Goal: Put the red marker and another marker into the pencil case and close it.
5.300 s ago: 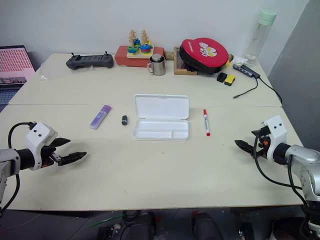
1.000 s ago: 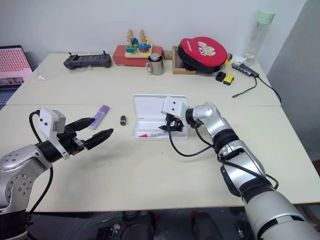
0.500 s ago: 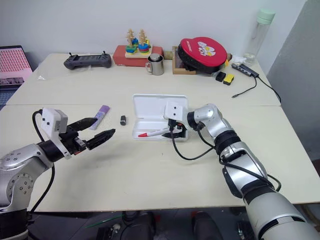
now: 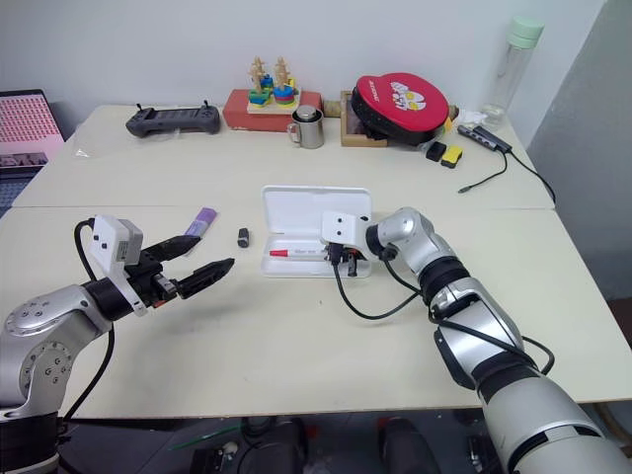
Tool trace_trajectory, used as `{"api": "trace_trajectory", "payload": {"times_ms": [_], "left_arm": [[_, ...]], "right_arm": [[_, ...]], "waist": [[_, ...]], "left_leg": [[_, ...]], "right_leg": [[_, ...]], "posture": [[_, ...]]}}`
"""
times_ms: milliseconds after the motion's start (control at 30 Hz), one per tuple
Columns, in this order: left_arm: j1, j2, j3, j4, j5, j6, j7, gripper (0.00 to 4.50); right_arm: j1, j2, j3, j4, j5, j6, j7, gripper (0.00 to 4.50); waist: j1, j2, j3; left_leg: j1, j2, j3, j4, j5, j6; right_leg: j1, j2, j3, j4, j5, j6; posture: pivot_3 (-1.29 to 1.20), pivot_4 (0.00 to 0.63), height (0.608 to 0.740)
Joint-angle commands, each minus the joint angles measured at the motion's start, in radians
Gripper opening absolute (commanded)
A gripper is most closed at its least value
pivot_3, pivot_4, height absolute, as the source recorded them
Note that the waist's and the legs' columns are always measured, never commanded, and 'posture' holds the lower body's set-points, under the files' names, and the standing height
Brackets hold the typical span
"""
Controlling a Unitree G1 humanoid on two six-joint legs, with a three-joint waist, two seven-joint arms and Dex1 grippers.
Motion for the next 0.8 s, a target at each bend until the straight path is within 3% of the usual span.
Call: {"api": "trace_trajectory", "payload": {"times_ms": [33, 433, 467, 667, 800], "left_arm": [[-0.018, 0.001, 0.006, -0.009, -0.003, -0.017, -0.001, 4.5], [-0.049, -0.006, -0.009, 0.023, 0.003, -0.031, 0.003, 4.5], [-0.052, -0.008, -0.005, 0.029, 0.003, -0.032, 0.008, 4.5], [-0.092, -0.019, 0.008, 0.116, 0.073, -0.109, 0.07, 4.5], [-0.189, -0.015, -0.013, 0.305, 0.226, -0.183, 0.227, 4.5]], "right_arm": [[-0.026, -0.008, -0.055, -0.036, 0.054, 0.015, 0.037, 0.32], [-0.064, -0.03, -0.074, 0.022, 0.023, 0.017, -0.03, 0.32], [-0.064, -0.028, -0.08, 0.025, 0.025, 0.017, -0.036, 1.04], [-0.068, -0.022, -0.097, 0.022, 0.04, 0.017, -0.03, 2.36], [-0.076, -0.014, -0.138, -0.016, 0.091, 0.041, 0.006, 3.37]], "waist": [[0.0, 0.0, 0.0], [0.0, 0.0, 0.0], [0.0, 0.0, 0.0], [-0.001, 0.0, 0.0], [0.0, 0.0, 0.0]], "left_leg": [[0.0, 0.0, 0.0, 0.0, 0.0, 0.0], [0.0, 0.0, 0.0, 0.0, 0.0, 0.0], [0.0, 0.0, 0.0, 0.0, 0.0, 0.0], [0.0, 0.0, 0.0, 0.0, 0.0, 0.0], [0.0, 0.0, 0.0, 0.0, 0.0, 0.0]], "right_leg": [[0.0, 0.0, 0.0, 0.0, 0.0, 0.0], [0.0, 0.0, 0.0, 0.0, 0.0, 0.0], [0.0, 0.0, 0.0, 0.0, 0.0, 0.0], [0.0, 0.0, 0.0, 0.0, 0.0, 0.0], [0.0, 0.0, 0.0, 0.0, 0.0, 0.0]], "posture": [[0.0, 0.15, 0.74], [0.0, 0.15, 0.74], [0.0, 0.15, 0.74], [0.0, 0.15, 0.74], [0.0, 0.15, 0.74]]}}
